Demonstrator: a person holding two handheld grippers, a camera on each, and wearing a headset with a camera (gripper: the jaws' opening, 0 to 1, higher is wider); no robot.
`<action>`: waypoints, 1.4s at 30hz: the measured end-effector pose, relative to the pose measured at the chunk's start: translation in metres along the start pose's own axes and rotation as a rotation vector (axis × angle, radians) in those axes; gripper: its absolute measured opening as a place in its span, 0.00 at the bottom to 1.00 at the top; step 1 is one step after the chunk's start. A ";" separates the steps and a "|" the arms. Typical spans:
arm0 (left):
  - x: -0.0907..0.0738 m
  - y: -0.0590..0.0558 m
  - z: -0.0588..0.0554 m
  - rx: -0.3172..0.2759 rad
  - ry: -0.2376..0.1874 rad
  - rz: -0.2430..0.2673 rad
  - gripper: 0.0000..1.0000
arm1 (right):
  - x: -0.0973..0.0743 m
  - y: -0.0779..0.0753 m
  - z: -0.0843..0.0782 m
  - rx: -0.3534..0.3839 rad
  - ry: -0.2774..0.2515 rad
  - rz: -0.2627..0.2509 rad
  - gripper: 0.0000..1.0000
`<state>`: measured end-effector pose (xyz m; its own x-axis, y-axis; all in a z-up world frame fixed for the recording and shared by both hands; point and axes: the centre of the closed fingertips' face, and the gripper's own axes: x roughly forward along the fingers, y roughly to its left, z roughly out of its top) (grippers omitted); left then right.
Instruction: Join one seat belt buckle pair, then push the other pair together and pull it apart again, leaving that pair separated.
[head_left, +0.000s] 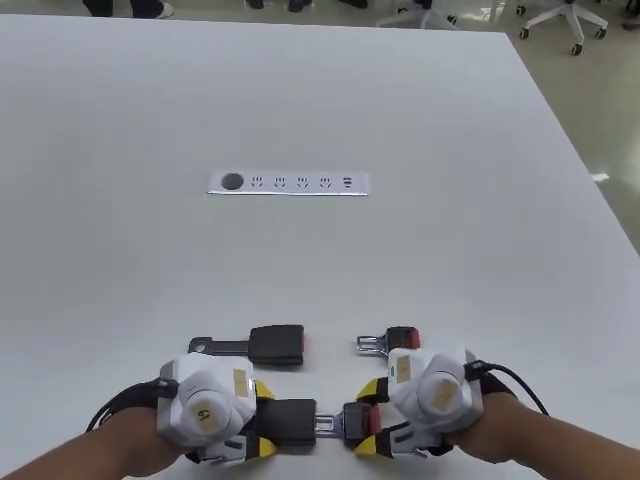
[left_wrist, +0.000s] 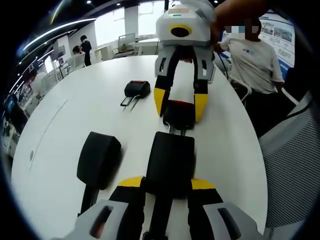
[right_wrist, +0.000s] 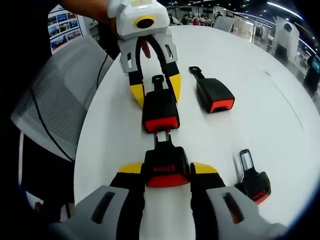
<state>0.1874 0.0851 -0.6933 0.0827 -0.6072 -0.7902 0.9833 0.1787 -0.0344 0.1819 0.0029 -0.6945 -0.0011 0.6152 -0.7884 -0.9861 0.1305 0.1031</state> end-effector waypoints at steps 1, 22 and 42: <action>0.000 0.000 0.000 0.001 0.001 0.000 0.33 | 0.001 0.000 0.002 -0.001 -0.008 0.001 0.33; 0.000 -0.003 0.000 0.053 0.037 -0.018 0.32 | 0.011 0.005 0.016 0.012 -0.050 -0.010 0.32; -0.002 -0.004 0.003 0.049 0.035 -0.020 0.32 | 0.015 0.006 0.020 0.006 -0.060 -0.014 0.32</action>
<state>0.1843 0.0834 -0.6893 0.0578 -0.5824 -0.8109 0.9915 0.1280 -0.0213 0.1795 0.0282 -0.6935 0.0226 0.6589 -0.7519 -0.9849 0.1437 0.0963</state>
